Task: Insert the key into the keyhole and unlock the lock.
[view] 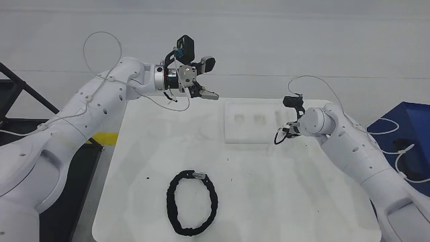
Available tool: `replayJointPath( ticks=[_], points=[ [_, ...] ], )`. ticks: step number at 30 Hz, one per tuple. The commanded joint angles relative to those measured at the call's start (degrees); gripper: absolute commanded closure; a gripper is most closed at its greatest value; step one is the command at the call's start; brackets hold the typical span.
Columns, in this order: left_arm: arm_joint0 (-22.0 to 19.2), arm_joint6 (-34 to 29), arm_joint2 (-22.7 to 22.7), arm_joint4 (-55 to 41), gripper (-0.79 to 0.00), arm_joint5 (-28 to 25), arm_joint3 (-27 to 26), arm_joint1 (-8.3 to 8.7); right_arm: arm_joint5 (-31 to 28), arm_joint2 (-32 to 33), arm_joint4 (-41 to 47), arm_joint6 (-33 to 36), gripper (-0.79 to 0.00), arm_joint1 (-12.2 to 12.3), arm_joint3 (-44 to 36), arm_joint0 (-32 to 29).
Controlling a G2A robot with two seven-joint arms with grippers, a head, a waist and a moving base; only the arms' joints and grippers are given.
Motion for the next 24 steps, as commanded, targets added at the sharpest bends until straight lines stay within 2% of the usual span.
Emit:
replayJointPath(
  ticks=[1, 6, 12, 18, 24],
  points=[
    [0.00, 0.00, 0.00, 0.00, -0.785, 0.00, 0.00, 0.00, 0.55, 0.80, -0.67, 0.74, 0.000, 0.34, -1.50, -0.15],
    [0.00, 0.00, 0.00, 0.00, -0.785, 0.00, 0.00, 0.00, 1.01, 3.80, -1.60, 2.94, 0.000, 1.68, -6.48, -1.25],
    [0.00, 0.00, 0.00, 0.00, -0.785, 0.00, 0.00, 0.00, -1.49, 10.43, 1.45, 5.04, 0.000, 4.05, -13.71, -4.98],
    [0.00, 0.00, 0.00, 0.00, -0.785, 0.00, 0.00, 0.00, -9.12, 19.20, 12.75, 7.00, 0.000, 6.20, -19.97, -11.15],
    [0.00, 0.00, 0.00, 0.00, -0.785, 0.00, 0.00, 0.00, -18.98, 25.57, 27.45, 10.39, 0.000, 7.19, -19.27, -15.89]
  ],
)
